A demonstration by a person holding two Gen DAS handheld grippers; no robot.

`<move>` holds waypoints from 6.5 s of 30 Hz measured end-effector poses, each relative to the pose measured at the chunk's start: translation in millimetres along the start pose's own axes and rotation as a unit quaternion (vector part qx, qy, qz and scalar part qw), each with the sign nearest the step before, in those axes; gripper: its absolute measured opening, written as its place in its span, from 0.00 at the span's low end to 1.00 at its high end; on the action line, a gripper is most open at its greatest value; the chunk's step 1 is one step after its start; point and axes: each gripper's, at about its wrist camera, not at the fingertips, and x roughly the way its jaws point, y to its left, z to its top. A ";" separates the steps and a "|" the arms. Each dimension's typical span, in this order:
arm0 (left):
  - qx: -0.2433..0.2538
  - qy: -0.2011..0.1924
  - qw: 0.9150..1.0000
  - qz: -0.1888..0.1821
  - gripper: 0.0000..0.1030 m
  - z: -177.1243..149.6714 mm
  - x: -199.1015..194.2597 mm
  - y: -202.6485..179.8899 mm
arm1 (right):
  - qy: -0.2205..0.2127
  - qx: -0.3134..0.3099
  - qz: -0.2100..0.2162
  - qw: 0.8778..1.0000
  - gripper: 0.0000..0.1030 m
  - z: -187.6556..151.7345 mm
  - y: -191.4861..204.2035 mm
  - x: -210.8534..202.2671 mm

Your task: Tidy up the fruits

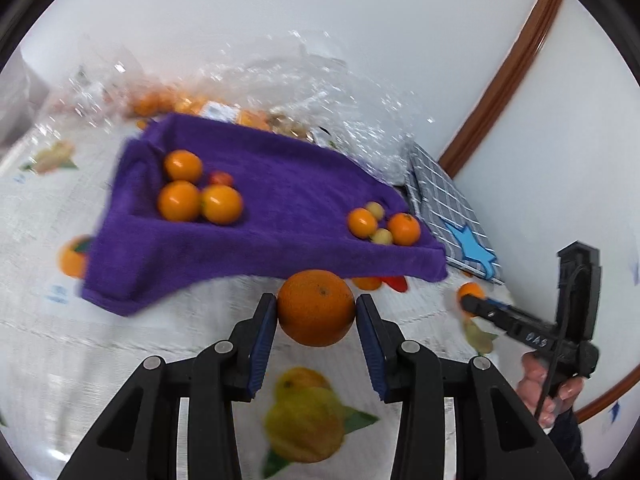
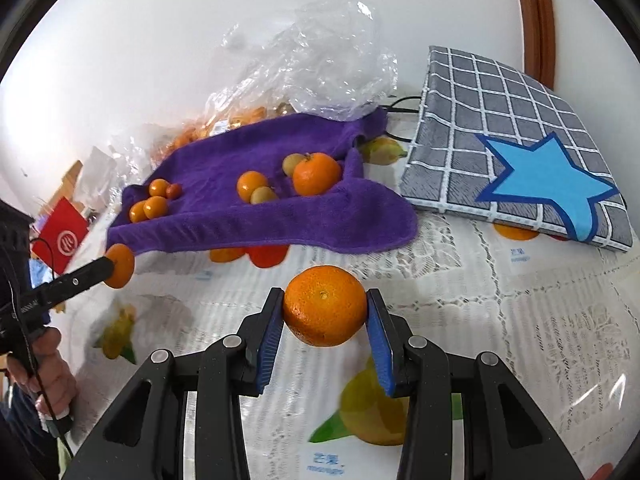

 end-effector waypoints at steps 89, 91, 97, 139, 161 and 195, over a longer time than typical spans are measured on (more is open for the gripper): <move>0.034 0.027 0.983 0.179 0.72 87.9 -10.7 -31.4 | -0.047 -0.017 -0.086 0.995 0.72 108.0 79.5 -50.7; 0.041 0.009 0.983 0.181 0.75 79.9 -32.1 -43.3 | -0.050 -0.015 -0.089 0.995 0.72 96.2 83.5 -67.7; 0.049 -0.032 0.981 0.185 0.79 60.1 -87.4 -69.6 | -0.072 -0.023 -0.132 0.988 0.82 63.8 95.4 -116.1; 0.067 -0.109 0.971 0.202 0.85 4.3 -167.9 -123.3 | -0.130 -0.015 -0.134 0.982 0.96 -17.8 96.4 -223.1; 0.070 -0.105 0.972 0.197 0.86 3.8 -167.4 -125.4 | -0.135 -0.012 -0.130 0.982 0.96 -20.0 92.5 -229.1; 0.073 -0.109 0.972 0.194 0.86 4.0 -168.8 -126.7 | -0.141 -0.020 -0.127 0.982 0.96 -21.9 92.5 -233.5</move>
